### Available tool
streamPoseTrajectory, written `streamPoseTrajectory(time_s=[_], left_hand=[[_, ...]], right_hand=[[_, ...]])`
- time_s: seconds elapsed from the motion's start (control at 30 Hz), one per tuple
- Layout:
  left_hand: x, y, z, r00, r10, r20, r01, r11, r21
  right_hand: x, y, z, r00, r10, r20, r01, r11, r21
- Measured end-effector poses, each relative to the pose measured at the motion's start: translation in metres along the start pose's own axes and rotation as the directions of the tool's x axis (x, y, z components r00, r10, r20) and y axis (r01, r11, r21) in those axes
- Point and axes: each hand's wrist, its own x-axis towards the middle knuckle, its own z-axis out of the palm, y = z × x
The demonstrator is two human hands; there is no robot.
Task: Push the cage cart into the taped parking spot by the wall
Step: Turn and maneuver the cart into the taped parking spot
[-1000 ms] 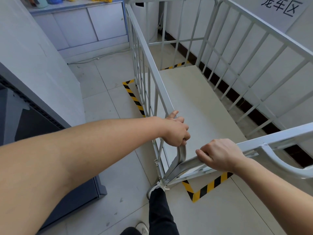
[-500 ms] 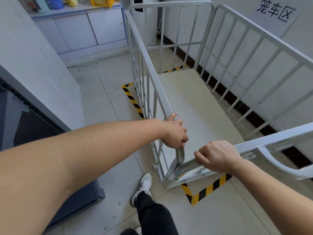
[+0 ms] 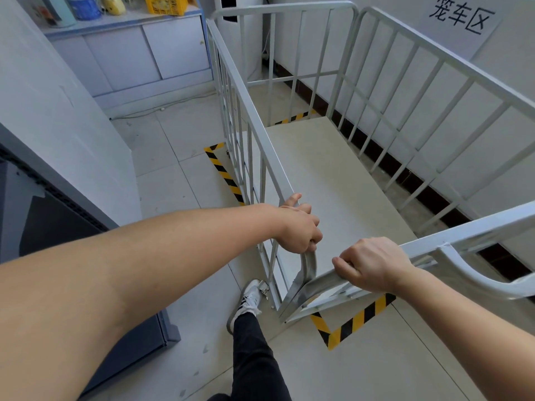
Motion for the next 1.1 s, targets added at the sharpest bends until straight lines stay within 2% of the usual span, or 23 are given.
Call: streamPoseTrajectory(time_s=[1.1], left_hand=[[0.0013, -0.0038, 0.0026, 1.000, 0.001, -0.026, -0.002, 0.999, -0.049]], right_hand=[[0.0007, -0.0037, -0.0063, 0.999, -0.007, 0.040, 0.007, 1.000, 0.013]])
